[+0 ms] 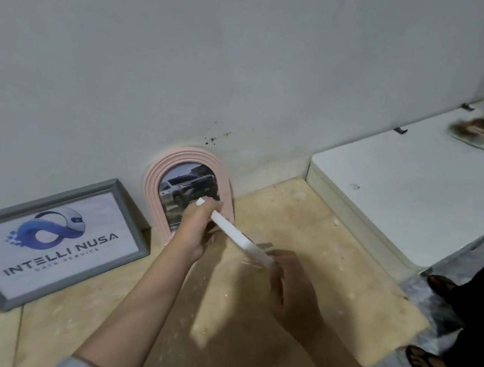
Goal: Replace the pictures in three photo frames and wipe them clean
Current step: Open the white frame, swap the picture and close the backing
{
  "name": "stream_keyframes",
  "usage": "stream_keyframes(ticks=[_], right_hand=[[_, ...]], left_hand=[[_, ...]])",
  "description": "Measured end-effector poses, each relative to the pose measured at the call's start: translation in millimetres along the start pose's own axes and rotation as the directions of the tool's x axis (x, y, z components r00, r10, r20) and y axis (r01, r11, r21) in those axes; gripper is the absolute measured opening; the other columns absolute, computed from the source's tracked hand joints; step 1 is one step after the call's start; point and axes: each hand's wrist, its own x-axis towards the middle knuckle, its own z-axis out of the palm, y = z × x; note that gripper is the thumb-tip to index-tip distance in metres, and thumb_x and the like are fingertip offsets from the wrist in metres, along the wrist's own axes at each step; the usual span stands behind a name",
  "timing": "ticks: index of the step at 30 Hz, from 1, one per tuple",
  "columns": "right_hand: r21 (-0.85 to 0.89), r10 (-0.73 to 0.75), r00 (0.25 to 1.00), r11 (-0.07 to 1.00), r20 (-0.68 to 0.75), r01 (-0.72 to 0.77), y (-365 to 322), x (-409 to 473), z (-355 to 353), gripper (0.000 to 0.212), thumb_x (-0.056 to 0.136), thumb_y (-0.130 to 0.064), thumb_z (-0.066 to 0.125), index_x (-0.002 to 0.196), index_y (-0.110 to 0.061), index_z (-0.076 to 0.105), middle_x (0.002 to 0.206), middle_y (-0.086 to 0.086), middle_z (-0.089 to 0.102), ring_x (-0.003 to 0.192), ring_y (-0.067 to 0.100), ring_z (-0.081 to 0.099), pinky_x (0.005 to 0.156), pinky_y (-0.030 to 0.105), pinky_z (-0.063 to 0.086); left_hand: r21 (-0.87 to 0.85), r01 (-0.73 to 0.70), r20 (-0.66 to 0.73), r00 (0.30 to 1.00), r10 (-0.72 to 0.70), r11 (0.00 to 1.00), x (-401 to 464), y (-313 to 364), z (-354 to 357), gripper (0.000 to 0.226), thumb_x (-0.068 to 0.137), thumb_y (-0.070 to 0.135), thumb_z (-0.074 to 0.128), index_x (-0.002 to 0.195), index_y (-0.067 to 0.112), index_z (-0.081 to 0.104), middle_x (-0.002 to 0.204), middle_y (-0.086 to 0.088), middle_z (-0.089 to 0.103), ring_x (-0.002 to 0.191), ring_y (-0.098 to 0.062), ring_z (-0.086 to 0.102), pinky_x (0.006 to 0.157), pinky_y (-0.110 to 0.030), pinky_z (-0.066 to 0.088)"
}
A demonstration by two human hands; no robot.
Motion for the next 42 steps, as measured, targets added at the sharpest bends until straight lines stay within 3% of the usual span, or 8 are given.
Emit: stream_keyframes(ticks=[3, 7, 12, 15, 22, 29, 34, 42], right_hand=[[-0.026, -0.149, 0.988, 0.988, 0.046, 0.15, -19, -14, 19, 0.016, 0.095, -0.019, 0.044, 0.104, -0.012, 0.056, 0.111, 0.005, 0.061, 0.102, 0.019, 0.059, 0.091, 0.028, 0.048], [-0.094, -0.195, 0.975, 0.974, 0.106, 0.205, -32, -17, 35, 0.033, 0.093, -0.044, 0.05, 0.109, -0.016, 0.054, 0.117, 0.007, 0.06, 0.112, 0.024, 0.055, 0.099, 0.048, 0.04], [-0.143, 0.283, 0.958, 0.951, 0.047, -0.274, -38, 1, 48, 0.072, 0.084, -0.068, 0.039, 0.122, -0.009, 0.055, 0.126, 0.013, 0.055, 0.122, 0.028, 0.047, 0.099, 0.042, 0.034], [0.029, 0.545, 0.801, 0.822, 0.247, -0.568, -41, 7, 59, 0.036, 0.091, -0.043, 0.052, 0.11, -0.012, 0.059, 0.101, 0.005, 0.063, 0.097, 0.025, 0.059, 0.076, 0.016, 0.044], [-0.11, 0.645, 0.657, 0.741, 0.39, -0.663, -44, -20, 83, 0.03, 0.089, -0.019, 0.06, 0.118, -0.01, 0.058, 0.114, 0.008, 0.059, 0.101, 0.02, 0.054, 0.079, 0.018, 0.033], [-0.231, 0.614, 0.596, 0.771, 0.518, -0.593, -51, -48, 109, 0.061, 0.091, -0.029, 0.059, 0.143, -0.01, 0.034, 0.146, 0.011, 0.039, 0.133, 0.028, 0.036, 0.106, 0.033, 0.031], [-0.326, 0.531, 0.619, 0.846, 0.578, -0.421, -48, -69, 120, 0.069, 0.083, -0.046, 0.056, 0.136, -0.005, 0.042, 0.124, 0.018, 0.05, 0.112, 0.035, 0.05, 0.091, 0.036, 0.043], [-0.473, 0.455, 0.534, 0.874, 0.712, -0.115, -33, -92, 133, 0.099, 0.07, -0.071, 0.015, 0.15, -0.013, 0.006, 0.156, 0.019, 0.0, 0.143, 0.035, 0.006, 0.115, 0.043, 0.01]], left_hand=[[-0.289, 0.036, -0.081, 0.995, -0.062, 0.957, -14, -2, -27, 0.047, 0.084, -0.002, 0.04, 0.129, 0.012, 0.046, 0.118, -0.015, 0.056, 0.109, -0.03, 0.056, 0.101, -0.05, 0.044], [-0.461, -0.031, -0.148, 0.988, -0.043, 0.887, -36, -7, -67, 0.061, 0.066, -0.009, 0.029, 0.125, -0.007, 0.044, 0.123, -0.017, 0.058, 0.101, -0.033, 0.056, 0.103, -0.051, 0.04], [-0.601, -0.127, -0.155, 0.987, 0.041, 0.789, -72, -18, -107, 0.038, 0.073, -0.01, 0.018, 0.093, 0.012, 0.043, 0.114, -0.015, 0.062, 0.103, -0.035, 0.057, 0.092, -0.048, 0.043], [-0.62, -0.156, -0.162, 0.984, 0.07, 0.769, -85, -33, -131, 0.038, 0.066, -0.009, 0.026, 0.093, 0.011, 0.045, 0.119, -0.015, 0.064, 0.108, -0.035, 0.058, 0.09, -0.048, 0.045], [0.22, -0.2, -0.584, 0.757, 0.293, 0.955, -96, -76, -158, 0.013, 0.094, 0.018, 0.055, 0.099, 0.008, 0.06, 0.104, -0.005, 0.066, 0.093, -0.015, 0.059, 0.075, -0.021, 0.043], [0.546, -0.007, -0.484, 0.814, 0.322, 0.838, -105, -127, -190, 0.039, 0.086, 0.037, 0.065, 0.114, 0.019, 0.046, 0.102, 0.004, 0.052, 0.078, 0.002, 0.049, 0.066, -0.009, 0.039], [0.588, 0.077, -0.414, 0.884, 0.218, 0.805, -100, -149, -211, 0.074, 0.078, 0.048, 0.07, 0.133, 0.014, 0.035, 0.122, -0.005, 0.051, 0.105, -0.014, 0.056, 0.092, -0.031, 0.047], [0.899, 0.138, -0.262, 0.93, 0.258, 0.417, -92, -168, -215, 0.093, 0.082, 0.061, 0.049, 0.149, 0.004, 0.016, 0.16, -0.013, 0.0, 0.147, -0.029, -0.007, 0.117, -0.05, 0.008]])
